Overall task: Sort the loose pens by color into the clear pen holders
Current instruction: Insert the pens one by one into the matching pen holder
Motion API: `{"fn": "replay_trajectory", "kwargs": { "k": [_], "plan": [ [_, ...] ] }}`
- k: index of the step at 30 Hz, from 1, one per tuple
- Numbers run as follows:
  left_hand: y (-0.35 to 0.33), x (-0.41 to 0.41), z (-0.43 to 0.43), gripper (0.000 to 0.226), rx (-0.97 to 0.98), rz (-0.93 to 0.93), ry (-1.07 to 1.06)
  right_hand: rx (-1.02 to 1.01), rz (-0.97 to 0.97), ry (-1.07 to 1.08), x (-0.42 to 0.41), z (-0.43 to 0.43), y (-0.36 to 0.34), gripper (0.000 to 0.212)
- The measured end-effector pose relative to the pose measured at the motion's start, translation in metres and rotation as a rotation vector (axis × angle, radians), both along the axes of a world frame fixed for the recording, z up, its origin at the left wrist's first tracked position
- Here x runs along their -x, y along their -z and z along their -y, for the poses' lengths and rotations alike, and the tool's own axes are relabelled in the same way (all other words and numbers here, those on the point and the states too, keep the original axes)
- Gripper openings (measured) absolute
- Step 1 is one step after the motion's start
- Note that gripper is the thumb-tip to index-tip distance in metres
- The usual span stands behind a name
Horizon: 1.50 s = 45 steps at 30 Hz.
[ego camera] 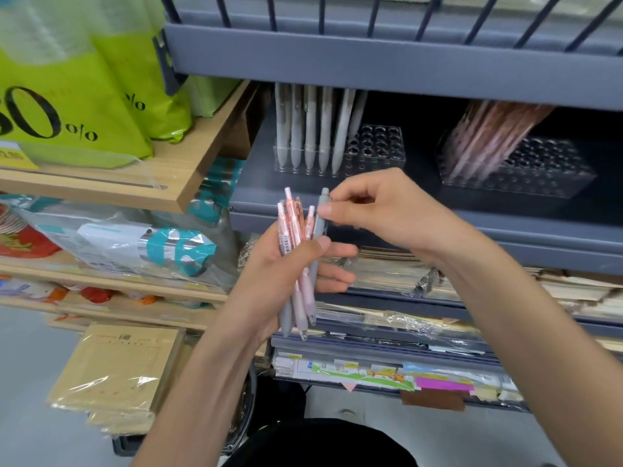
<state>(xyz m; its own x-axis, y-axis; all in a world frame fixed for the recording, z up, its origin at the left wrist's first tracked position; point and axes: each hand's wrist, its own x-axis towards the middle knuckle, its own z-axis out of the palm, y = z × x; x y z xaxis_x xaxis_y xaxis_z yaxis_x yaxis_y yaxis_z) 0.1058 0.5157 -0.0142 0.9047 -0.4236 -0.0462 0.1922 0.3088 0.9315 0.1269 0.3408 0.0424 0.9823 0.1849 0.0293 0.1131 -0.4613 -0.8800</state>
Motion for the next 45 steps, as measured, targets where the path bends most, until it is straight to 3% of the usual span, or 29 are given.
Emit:
{"fn": "replay_trajectory", "kwargs": {
  "k": [9,15,19,22,26,30,34,39,45],
  "plan": [
    [0.009,-0.006,0.026,0.019,-0.017,-0.017,0.006,-0.375,0.043,0.307,0.004,0.020,0.009,0.011],
    [0.007,-0.005,0.032,0.021,-0.007,-0.013,-0.084,-0.232,0.013,0.165,0.001,0.029,0.007,0.011],
    [0.003,-0.006,0.028,0.012,0.020,-0.105,-0.197,-0.485,0.241,0.464,-0.017,0.035,-0.009,0.016],
    [0.002,-0.005,0.021,0.016,0.023,-0.141,-0.257,-0.502,0.391,0.595,-0.035,0.036,-0.015,0.024],
    [0.001,-0.004,0.012,0.025,-0.011,-0.135,-0.287,-0.353,0.422,0.658,-0.054,0.034,-0.011,0.037],
    [0.001,0.000,-0.001,0.026,-0.036,-0.071,-0.241,-0.062,0.420,0.686,-0.069,0.031,-0.004,0.020],
    [0.002,0.001,-0.010,0.028,-0.030,-0.045,-0.226,0.167,0.446,0.667,-0.081,0.027,-0.003,0.024],
    [0.004,0.001,-0.013,0.023,0.000,-0.127,-0.295,0.263,0.375,0.600,-0.092,0.025,-0.012,0.042],
    [0.005,0.001,-0.017,0.015,-0.019,-0.130,-0.289,0.308,0.377,0.620,-0.096,0.023,-0.013,0.042]
  ]
}}
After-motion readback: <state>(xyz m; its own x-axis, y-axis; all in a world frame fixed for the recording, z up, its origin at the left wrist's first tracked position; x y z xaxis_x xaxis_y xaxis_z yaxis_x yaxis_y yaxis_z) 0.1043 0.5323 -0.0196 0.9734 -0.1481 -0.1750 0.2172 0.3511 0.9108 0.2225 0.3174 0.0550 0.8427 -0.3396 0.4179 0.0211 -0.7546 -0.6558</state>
